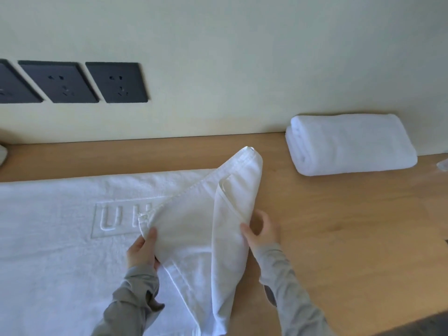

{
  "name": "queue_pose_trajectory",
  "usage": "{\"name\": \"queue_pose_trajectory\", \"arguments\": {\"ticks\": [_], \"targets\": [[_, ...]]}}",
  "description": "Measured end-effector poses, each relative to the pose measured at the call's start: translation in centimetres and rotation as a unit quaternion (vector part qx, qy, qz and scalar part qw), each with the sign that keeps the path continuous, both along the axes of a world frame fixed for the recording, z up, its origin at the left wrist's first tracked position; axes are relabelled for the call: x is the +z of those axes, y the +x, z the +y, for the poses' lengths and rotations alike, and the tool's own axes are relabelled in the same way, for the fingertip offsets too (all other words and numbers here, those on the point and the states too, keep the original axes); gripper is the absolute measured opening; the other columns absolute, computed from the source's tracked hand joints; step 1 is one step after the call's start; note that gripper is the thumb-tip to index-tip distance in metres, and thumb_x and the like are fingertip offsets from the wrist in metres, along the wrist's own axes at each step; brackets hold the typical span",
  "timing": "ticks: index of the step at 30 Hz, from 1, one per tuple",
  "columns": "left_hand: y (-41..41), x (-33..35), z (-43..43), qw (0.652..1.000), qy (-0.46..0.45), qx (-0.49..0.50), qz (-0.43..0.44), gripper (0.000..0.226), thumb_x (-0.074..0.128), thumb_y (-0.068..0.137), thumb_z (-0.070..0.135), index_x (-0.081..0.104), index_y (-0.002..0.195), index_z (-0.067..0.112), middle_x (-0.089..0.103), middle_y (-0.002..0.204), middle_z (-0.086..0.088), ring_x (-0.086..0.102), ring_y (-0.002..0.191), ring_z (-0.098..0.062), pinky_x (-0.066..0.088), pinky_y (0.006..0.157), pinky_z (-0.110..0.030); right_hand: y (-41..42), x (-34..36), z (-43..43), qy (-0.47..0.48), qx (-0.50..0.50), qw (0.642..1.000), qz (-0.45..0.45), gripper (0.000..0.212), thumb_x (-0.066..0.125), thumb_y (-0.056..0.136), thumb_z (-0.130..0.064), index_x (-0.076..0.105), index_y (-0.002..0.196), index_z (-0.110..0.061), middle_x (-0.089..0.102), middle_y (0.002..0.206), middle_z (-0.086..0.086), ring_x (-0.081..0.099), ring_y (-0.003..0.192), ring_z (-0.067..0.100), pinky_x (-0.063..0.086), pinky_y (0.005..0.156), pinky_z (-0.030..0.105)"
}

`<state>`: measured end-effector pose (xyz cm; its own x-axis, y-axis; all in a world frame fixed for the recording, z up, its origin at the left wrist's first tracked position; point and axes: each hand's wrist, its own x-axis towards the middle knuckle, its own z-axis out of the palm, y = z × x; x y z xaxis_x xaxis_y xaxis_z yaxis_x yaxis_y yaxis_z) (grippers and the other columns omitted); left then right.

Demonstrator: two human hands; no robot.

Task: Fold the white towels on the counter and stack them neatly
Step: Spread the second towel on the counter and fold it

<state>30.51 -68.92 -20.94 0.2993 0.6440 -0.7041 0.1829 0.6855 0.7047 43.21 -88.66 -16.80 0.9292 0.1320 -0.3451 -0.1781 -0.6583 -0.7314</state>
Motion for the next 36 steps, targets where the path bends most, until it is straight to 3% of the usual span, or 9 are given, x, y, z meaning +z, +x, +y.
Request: {"name": "queue_pose_trajectory", "arguments": {"ticks": [3,7,12,17,21,24,27,32,36], "targets": [[0.1,-0.2,0.1,1.0,-0.009,-0.001,0.004,0.014,0.059,0.091,0.019,0.062,0.102,0.011,0.062,0.082,-0.008,0.059,0.071,-0.026,0.056,0.046,-0.032,0.0,-0.1,-1.3,0.05,0.04,0.991,0.119,0.035,0.067,0.083,-0.026,0.054,0.116,-0.02,0.059,0.105,-0.005,0.057,0.098,0.009,0.046,0.067,0.009],[0.1,-0.4,0.3,1.0,-0.016,-0.001,0.003,0.013,0.059,0.091,0.019,0.062,0.101,0.01,0.062,0.081,-0.008,0.059,0.071,-0.025,0.057,0.05,-0.033,-0.4,0.0,-2.4,0.009,0.081,0.991,0.107,0.018,0.072,0.078,-0.028,0.058,0.087,-0.02,0.058,0.086,-0.005,0.054,0.08,0.011,0.043,0.067,0.017],[0.0,-0.2,0.2,1.0,-0.006,-0.011,0.004,0.012,0.059,0.091,0.02,0.063,0.097,0.011,0.063,0.08,-0.006,0.059,0.07,-0.024,0.057,0.053,-0.035,0.0,1.2,-3.7,0.045,0.105,0.99,0.079,0.033,0.071,0.078,-0.017,0.042,0.062,-0.02,0.041,0.065,-0.007,0.04,0.063,0.012,0.034,0.059,0.017],[-0.1,-0.1,0.1,1.0,0.006,-0.019,-0.004,0.015,0.06,0.091,0.021,0.062,0.103,0.012,0.063,0.084,-0.004,0.06,0.074,-0.023,0.057,0.053,-0.033,0.4,1.0,-3.7,0.13,0.004,0.975,0.178,0.031,0.073,0.076,-0.004,0.045,0.076,-0.018,0.051,0.085,0.003,0.05,0.081,0.022,0.047,0.077,0.04],[-0.2,0.2,0.1,1.0,0.019,-0.017,-0.017,0.016,0.059,0.091,0.019,0.061,0.105,0.011,0.063,0.086,-0.004,0.06,0.076,-0.022,0.057,0.051,-0.03,0.6,1.4,-3.8,0.1,0.01,0.981,0.166,0.026,0.072,0.076,-0.002,0.053,0.082,-0.02,0.057,0.081,0.002,0.056,0.077,0.02,0.052,0.068,0.028],[-0.2,0.5,0.0,0.999,0.041,-0.021,-0.026,0.022,0.06,0.091,0.018,0.061,0.11,0.008,0.063,0.088,-0.003,0.06,0.077,-0.02,0.059,0.061,-0.03,0.3,2.7,-6.6,0.049,0.026,0.995,0.088,0.024,0.071,0.074,-0.005,0.057,0.082,-0.023,0.058,0.077,0.0,0.056,0.073,0.017,0.05,0.07,0.031],[-0.1,1.1,-0.5,0.996,0.08,-0.03,-0.038,0.025,0.061,0.09,0.019,0.063,0.112,0.007,0.067,0.083,0.001,0.062,0.076,-0.017,0.058,0.067,-0.029,0.5,3.8,-11.5,0.029,-0.04,0.999,0.017,0.026,0.071,0.074,-0.001,0.059,0.075,-0.024,0.059,0.074,-0.002,0.053,0.069,0.014,0.047,0.064,0.021],[-0.1,2.9,-2.0,0.982,0.16,-0.078,-0.064,0.019,0.066,0.086,0.027,0.073,0.069,0.026,0.061,0.066,0.003,0.052,0.071,-0.021,0.047,0.067,-0.032,-1.4,1.5,-17.7,-0.072,-0.054,0.992,0.09,0.014,0.07,0.076,-0.002,0.06,0.078,-0.011,0.058,0.074,0.003,0.052,0.071,0.02,0.044,0.067,0.025],[0.5,5.8,-4.1,0.965,0.207,-0.128,-0.1,0.027,0.066,0.086,0.028,0.07,0.059,0.029,0.054,0.061,0.003,0.048,0.065,-0.016,0.042,0.06,-0.027,-3.6,-1.2,-18.3,-0.099,-0.079,0.988,0.088,0.013,0.068,0.08,-0.008,0.057,0.08,-0.014,0.055,0.069,-0.004,0.051,0.067,0.017,0.041,0.065,0.025]]}}
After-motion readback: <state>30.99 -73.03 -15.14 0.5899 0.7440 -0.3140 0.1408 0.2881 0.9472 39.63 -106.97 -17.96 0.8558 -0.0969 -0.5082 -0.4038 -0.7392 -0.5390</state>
